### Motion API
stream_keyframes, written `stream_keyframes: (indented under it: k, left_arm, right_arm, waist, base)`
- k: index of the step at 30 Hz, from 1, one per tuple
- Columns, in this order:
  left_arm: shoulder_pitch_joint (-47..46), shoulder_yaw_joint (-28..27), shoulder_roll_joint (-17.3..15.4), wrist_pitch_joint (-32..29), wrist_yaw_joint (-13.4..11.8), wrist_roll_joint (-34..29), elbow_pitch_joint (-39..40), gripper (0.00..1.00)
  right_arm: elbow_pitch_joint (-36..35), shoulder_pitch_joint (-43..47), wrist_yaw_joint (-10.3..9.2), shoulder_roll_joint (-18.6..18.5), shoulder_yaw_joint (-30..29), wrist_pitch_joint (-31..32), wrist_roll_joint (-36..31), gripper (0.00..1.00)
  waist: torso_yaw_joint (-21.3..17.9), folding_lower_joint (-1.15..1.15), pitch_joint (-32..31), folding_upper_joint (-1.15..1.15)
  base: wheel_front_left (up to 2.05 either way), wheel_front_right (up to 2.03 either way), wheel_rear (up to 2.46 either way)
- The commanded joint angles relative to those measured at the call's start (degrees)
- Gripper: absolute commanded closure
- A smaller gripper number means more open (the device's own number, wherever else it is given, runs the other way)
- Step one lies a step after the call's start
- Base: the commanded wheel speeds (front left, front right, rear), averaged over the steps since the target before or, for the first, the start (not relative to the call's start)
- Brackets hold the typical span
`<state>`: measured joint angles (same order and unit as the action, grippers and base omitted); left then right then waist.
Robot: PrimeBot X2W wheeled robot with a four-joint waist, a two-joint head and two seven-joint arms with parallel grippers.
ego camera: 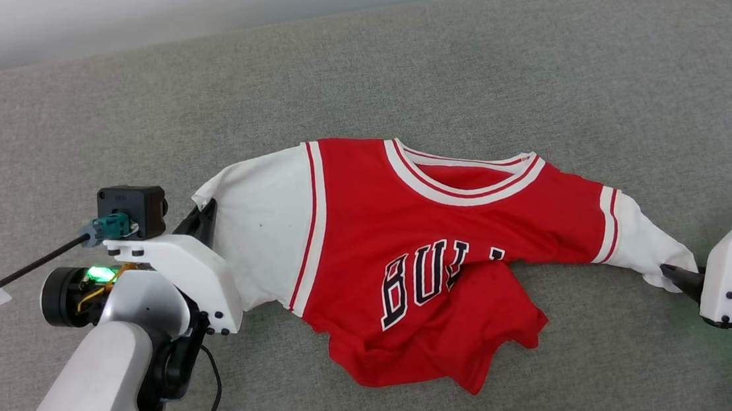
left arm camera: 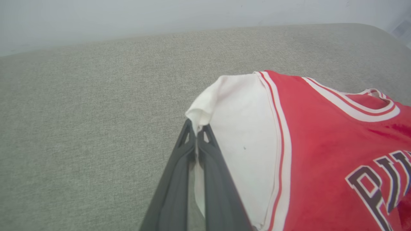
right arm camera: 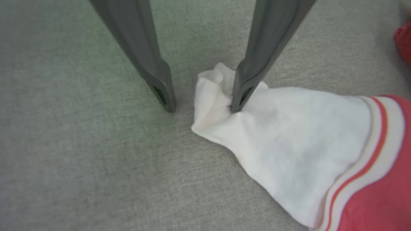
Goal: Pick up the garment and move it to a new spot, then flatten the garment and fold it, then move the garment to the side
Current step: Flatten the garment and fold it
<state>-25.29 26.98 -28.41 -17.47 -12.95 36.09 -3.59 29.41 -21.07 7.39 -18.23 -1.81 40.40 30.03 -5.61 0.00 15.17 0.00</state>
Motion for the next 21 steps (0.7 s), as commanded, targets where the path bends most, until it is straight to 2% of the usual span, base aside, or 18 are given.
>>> stream_keyframes:
  k: [1,5,10,14,21]
  left_arm:
    - [0.5,0.0,-0.1,0.0,0.1,0.4,0.0,1.0]
    - [0.7,-0.4,-0.2,0.9,0.3,0.6,-0.7,1.0]
    - [0.0,-1.7,-0.3,3.3,0.1,0.7,-1.9,1.0]
    - [-1.7,-3.0,-0.1,4.9,-0.7,0.4,-3.4,1.0]
    - [-8.5,-4.5,1.0,6.5,-0.5,0.4,-8.3,1.0]
  right_arm:
    - [3.4,2.9,0.18,3.1,2.8,2.4,0.4,1.0]
    - [2.3,1.3,0.15,1.1,2.8,0.8,-0.3,1.0]
    - [-1.3,-2.8,0.08,-1.5,1.3,-6.1,-4.7,1.0]
    - [-2.6,-5.0,0.08,-1.1,0.6,-8.6,-7.3,1.0]
    - [-3.8,-12.6,0.08,-0.7,0.7,-11.2,-11.1,1.0]
  waist:
    - [0.1,0.0,-0.2,0.0]
    - [0.0,0.0,-1.2,0.0]
    - [-0.5,0.0,-3.7,0.0]
    - [-1.0,0.0,-6.4,0.0]
    - [-1.8,0.0,-9.8,0.0]
  base:
    - [0.0,0.0,0.0]
    - [0.0,0.0,0.0]
    - [0.0,0.0,0.0]
    - [0.0,0.0,0.0]
    - [0.0,0.0,0.0]
